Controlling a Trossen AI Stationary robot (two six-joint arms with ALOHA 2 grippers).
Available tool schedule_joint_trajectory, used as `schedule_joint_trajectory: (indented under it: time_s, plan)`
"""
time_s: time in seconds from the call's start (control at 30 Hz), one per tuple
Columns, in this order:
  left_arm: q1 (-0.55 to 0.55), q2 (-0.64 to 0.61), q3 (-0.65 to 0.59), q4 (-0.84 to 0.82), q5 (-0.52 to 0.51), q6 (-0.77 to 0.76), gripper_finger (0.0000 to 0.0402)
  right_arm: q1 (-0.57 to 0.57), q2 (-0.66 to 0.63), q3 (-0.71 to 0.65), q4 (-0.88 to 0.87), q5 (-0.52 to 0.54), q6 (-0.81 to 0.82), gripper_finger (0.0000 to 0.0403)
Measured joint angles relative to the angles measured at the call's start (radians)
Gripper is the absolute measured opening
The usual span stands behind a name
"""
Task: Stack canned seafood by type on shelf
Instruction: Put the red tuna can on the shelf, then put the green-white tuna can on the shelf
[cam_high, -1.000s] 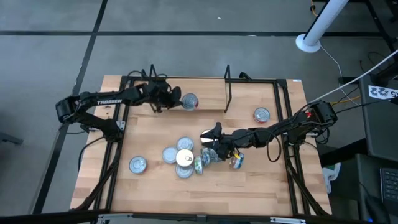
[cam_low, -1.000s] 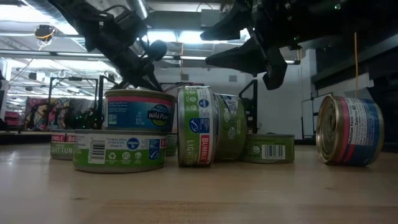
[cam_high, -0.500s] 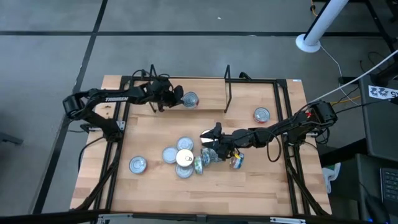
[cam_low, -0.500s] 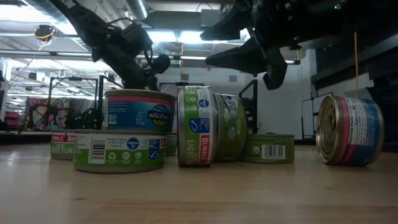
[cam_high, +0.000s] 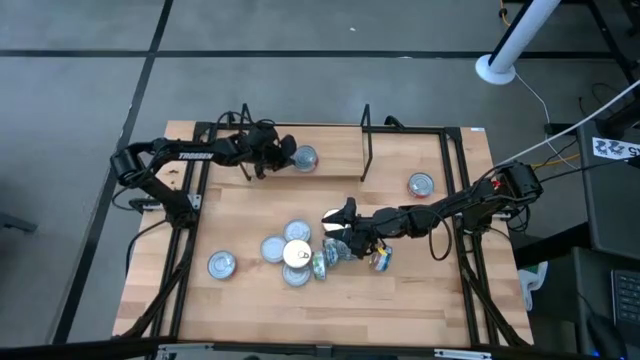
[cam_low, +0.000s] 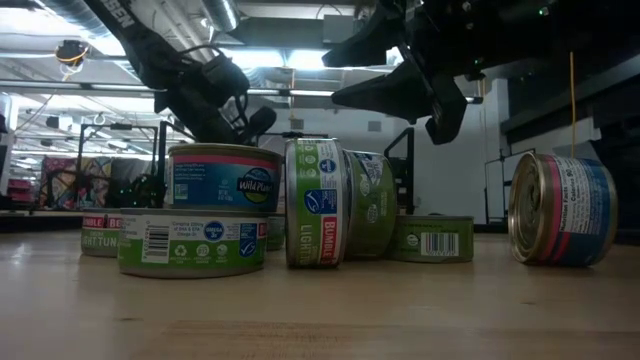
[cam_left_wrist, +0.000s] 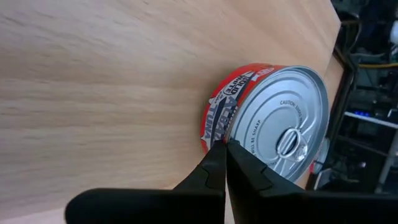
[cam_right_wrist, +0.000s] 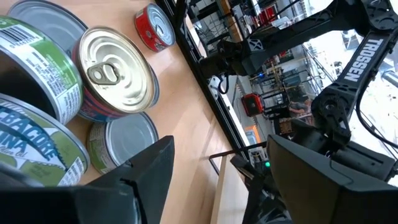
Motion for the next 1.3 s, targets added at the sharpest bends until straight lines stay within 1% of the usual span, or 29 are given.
schedule_joint_trajectory:
  time_s: [0.13, 0.33, 0.43, 0.63, 0.73, 0.87, 0.93, 1.0, 1.13, 1.3]
  plan:
    - [0.006, 0.0, 0.0, 0.0, -0.012, 0.0, 0.0004, 0.0, 0.0, 0.0, 0.0, 0.0, 0.001, 0.0256]
    - [0.006, 0.0, 0.0, 0.0, -0.063, 0.006, 0.0023, 0.0, 0.0, 0.0, 0.0, 0.0, 0.003, 0.0256]
    - [0.006, 0.0, 0.0, 0.003, -0.063, 0.01, 0.0038, 0.0, 0.0, 0.0, 0.0, 0.001, 0.003, 0.0256]
    - [0.005, 0.0, 0.0, 0.003, -0.063, 0.093, 0.008, 0.0, 0.0, 0.0, 0.0, 0.003, 0.003, 0.0256]
    - [0.004, -0.001, 0.0, 0.002, -0.059, 0.124, 0.0101, 0.002, 0.0, 0.0, 0.0, 0.029, 0.003, 0.0256]
    - [0.003, -0.006, 0.0, 0.007, -0.008, 0.179, 0.0118, 0.001, 0.0, 0.0, 0.0, 0.083, 0.003, 0.0256]
    - [0.003, -0.013, 0.0, 0.017, 0.024, 0.207, 0.0123, 0.001, 0.0, 0.0, 0.0, 0.122, 0.003, 0.0256]
    - [-0.003, -0.027, 0.0, 0.031, 0.029, 0.224, 0.0125, 0.001, 0.0, 0.0, 0.0, 0.147, 0.011, 0.0256]
    - [-0.019, -0.061, 0.0, 0.046, 0.032, 0.258, 0.0123, 0.001, 0.0, 0.0, 0.001, 0.149, 0.074, 0.0256]
    - [-0.055, -0.111, 0.0, 0.06, 0.032, 0.304, 0.0121, 0.001, 0.0, 0.0, 0.002, 0.149, 0.108, 0.0256]
